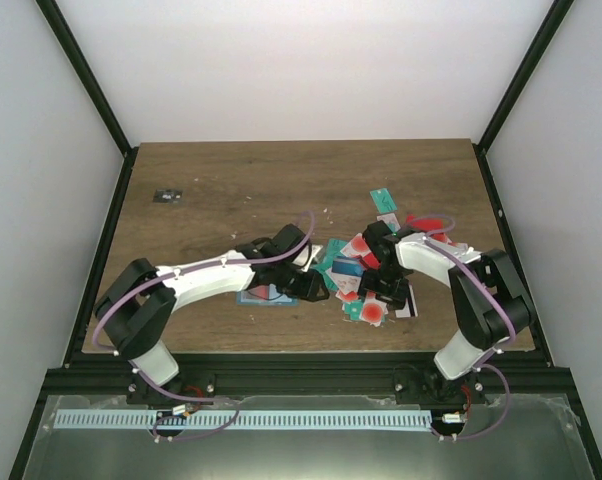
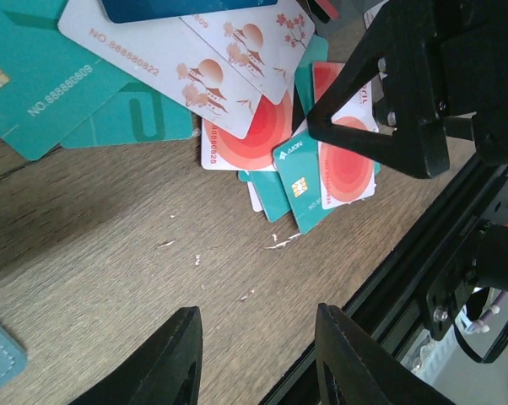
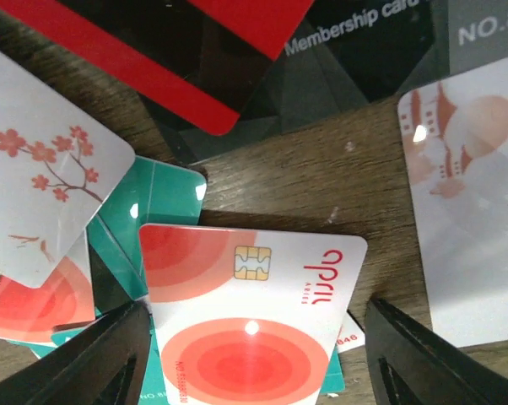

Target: Put the credit cards into the card holder

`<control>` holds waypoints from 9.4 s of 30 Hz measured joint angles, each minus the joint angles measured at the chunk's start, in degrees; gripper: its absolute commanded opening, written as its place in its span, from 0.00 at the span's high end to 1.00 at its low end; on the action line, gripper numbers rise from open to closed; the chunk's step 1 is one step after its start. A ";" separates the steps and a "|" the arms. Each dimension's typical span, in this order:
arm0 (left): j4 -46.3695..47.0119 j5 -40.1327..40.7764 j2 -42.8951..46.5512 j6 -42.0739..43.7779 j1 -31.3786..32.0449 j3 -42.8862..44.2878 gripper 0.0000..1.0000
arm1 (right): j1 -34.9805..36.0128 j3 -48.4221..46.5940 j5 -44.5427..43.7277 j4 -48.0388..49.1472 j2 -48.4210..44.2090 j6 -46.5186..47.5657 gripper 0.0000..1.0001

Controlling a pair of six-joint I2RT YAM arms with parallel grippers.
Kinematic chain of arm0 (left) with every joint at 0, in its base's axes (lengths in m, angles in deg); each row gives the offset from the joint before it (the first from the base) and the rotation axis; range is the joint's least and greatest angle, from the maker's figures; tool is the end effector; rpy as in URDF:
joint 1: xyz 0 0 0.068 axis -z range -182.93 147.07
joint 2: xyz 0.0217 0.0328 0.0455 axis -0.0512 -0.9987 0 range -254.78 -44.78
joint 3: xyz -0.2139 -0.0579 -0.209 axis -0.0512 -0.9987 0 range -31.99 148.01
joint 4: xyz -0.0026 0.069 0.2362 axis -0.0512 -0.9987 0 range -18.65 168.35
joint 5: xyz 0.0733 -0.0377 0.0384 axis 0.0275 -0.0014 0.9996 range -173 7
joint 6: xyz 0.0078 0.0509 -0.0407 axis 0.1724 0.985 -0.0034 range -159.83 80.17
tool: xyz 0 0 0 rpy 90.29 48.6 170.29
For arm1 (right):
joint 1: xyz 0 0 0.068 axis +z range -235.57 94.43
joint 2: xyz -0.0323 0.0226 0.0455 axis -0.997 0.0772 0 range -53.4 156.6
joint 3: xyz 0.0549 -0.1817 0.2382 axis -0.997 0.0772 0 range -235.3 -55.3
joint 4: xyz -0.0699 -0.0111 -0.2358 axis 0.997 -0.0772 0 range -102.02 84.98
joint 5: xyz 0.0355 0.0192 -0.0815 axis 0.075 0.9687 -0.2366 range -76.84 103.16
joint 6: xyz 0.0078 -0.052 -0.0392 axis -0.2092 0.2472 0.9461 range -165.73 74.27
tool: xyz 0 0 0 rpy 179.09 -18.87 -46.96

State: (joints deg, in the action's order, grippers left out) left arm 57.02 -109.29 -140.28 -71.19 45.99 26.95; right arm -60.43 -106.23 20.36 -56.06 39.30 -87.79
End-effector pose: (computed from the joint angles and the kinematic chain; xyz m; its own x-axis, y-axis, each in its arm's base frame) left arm 0.2007 -0.2651 0.2190 -0.9074 0.3310 -0.2588 0.4197 0.6838 -0.5969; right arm 0.2130 0.1072 0.1773 -0.9499 0.2884 0.1202 0.2969 0.9530 0.0601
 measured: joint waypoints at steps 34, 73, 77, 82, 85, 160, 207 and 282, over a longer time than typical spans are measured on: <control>7.45 -1.51 4.04 -3.72 3.32 -6.84 0.59 | 0.50 0.35 0.98 -0.26 -3.28 0.85 0.17; 9.33 -1.18 7.96 -4.26 4.11 -13.79 0.58 | 1.16 -1.07 0.55 0.52 0.79 -1.46 0.49; 9.77 -1.68 7.93 -4.48 4.13 -13.66 0.58 | 1.31 -1.07 0.26 0.11 0.42 -1.38 0.49; 10.51 -2.47 7.72 -4.72 4.68 -12.50 0.57 | 1.31 -1.07 0.22 -1.27 -0.70 -1.33 0.49; 11.19 -2.62 7.50 -5.05 5.03 -11.65 0.57 | 1.31 -1.14 0.24 -1.95 -1.99 -1.33 0.49; 21.46 -0.59 14.01 -12.83 -2.91 -12.83 0.96 | 1.57 -8.39 18.71 -0.92 -17.92 -2.58 0.00; 19.63 -2.69 19.26 -1.22 -26.51 -31.54 0.96 | 2.05 0.22 34.82 22.49 -2.32 4.11 0.08; 23.93 -6.45 13.99 -2.49 -24.74 -30.67 0.96 | 4.74 -4.55 41.18 31.08 13.18 6.71 0.34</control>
State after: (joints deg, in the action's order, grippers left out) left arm 80.96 -115.73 -126.29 -73.68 21.25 -3.72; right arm -55.68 -110.78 61.54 -24.98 52.48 -81.08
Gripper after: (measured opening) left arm 0.040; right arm 0.663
